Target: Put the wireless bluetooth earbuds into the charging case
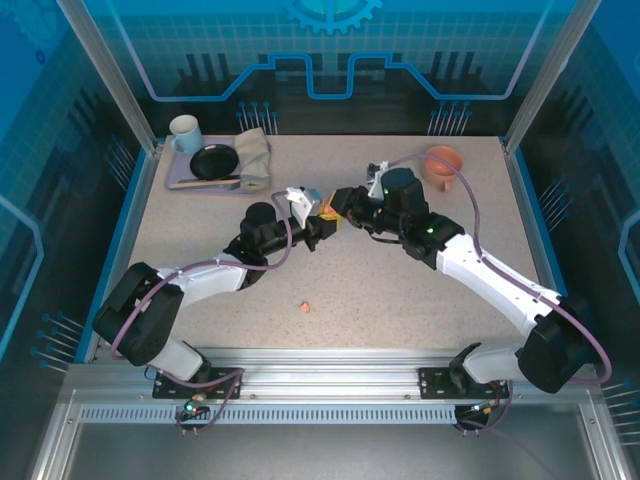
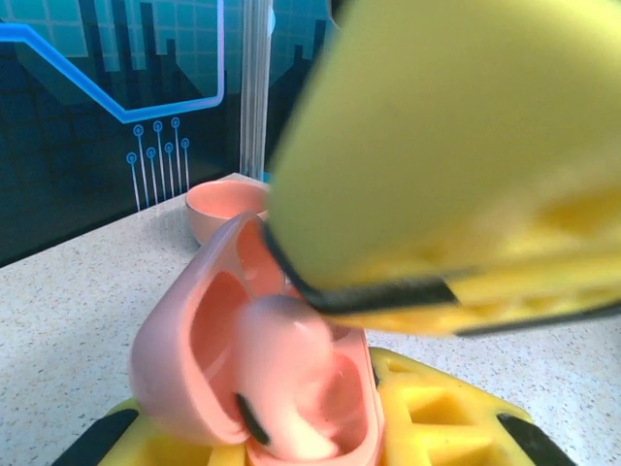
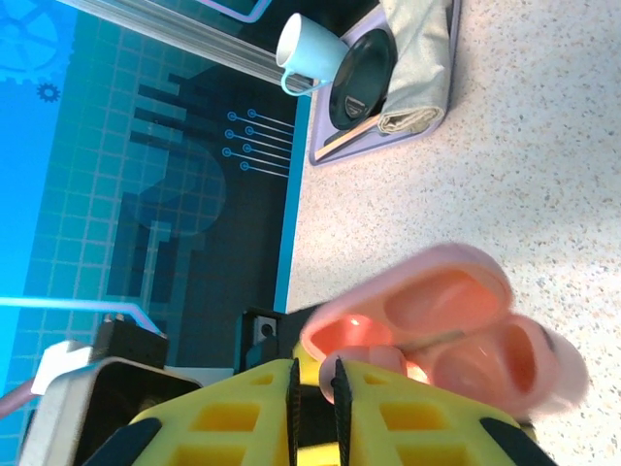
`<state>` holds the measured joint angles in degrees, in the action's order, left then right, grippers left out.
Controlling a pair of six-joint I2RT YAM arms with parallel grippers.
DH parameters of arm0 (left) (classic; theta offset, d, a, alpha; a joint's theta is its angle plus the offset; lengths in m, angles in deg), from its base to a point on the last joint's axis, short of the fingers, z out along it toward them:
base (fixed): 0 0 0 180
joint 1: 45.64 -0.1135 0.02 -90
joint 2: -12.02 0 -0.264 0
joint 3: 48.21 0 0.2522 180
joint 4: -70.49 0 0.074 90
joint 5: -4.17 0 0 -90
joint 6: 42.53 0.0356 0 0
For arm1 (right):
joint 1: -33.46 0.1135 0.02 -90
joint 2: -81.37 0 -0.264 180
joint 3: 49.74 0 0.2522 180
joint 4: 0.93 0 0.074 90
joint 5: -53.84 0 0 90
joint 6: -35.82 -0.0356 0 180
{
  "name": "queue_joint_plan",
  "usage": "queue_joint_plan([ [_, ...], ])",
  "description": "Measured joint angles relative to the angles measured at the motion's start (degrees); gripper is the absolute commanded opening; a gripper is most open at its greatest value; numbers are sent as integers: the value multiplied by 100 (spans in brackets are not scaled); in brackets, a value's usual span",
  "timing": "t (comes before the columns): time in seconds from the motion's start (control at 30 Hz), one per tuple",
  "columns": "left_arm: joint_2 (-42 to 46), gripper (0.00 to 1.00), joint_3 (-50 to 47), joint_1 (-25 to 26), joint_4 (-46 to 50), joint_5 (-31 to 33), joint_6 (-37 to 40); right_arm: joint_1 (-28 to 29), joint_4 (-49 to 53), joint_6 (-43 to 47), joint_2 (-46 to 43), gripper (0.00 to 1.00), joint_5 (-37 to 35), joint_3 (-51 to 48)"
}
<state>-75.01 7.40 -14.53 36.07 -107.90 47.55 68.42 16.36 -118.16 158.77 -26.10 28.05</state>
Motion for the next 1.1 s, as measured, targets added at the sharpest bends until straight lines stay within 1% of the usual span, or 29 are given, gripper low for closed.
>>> queue_joint_plan([
  [0.13, 2, 0, 0, 17, -7, -120, 2, -13, -11, 122, 238, 19, 245, 293],
  [0.3, 11, 0, 0, 28, -7, -181, 4, -7, 52, 219, 278, 19, 396, 317],
  [0.5, 11, 0, 0, 28, -7, -181, 28, 2, 162, 297, 205, 20, 361, 315],
  [0.8, 11, 0, -7, 28, -26, -186, -7, -24, 374, 597, -170, 25, 66, 326],
  [0.9, 11, 0, -87, 28, -109, -186, -17, -37, 562, 743, -199, 28, -22, 382],
  [0.93, 11, 0, -118, 28, -118, -184, -20, -42, 647, 807, -221, 31, -68, 389],
  [0.97, 11, 0, -146, 28, -122, -184, -20, -44, 737, 872, -247, 37, -111, 391],
  [1.0, 11, 0, -173, 28, -129, -184, -22, -42, 894, 955, -280, 44, -197, 398],
  [1.03, 11, 0, -197, 28, -133, -181, -20, -39, 1040, 1038, -308, 49, -260, 402],
  [1.1, 11, 0, -236, 28, -138, -181, -22, -11, 1346, 1215, -365, 54, -452, 417],
])
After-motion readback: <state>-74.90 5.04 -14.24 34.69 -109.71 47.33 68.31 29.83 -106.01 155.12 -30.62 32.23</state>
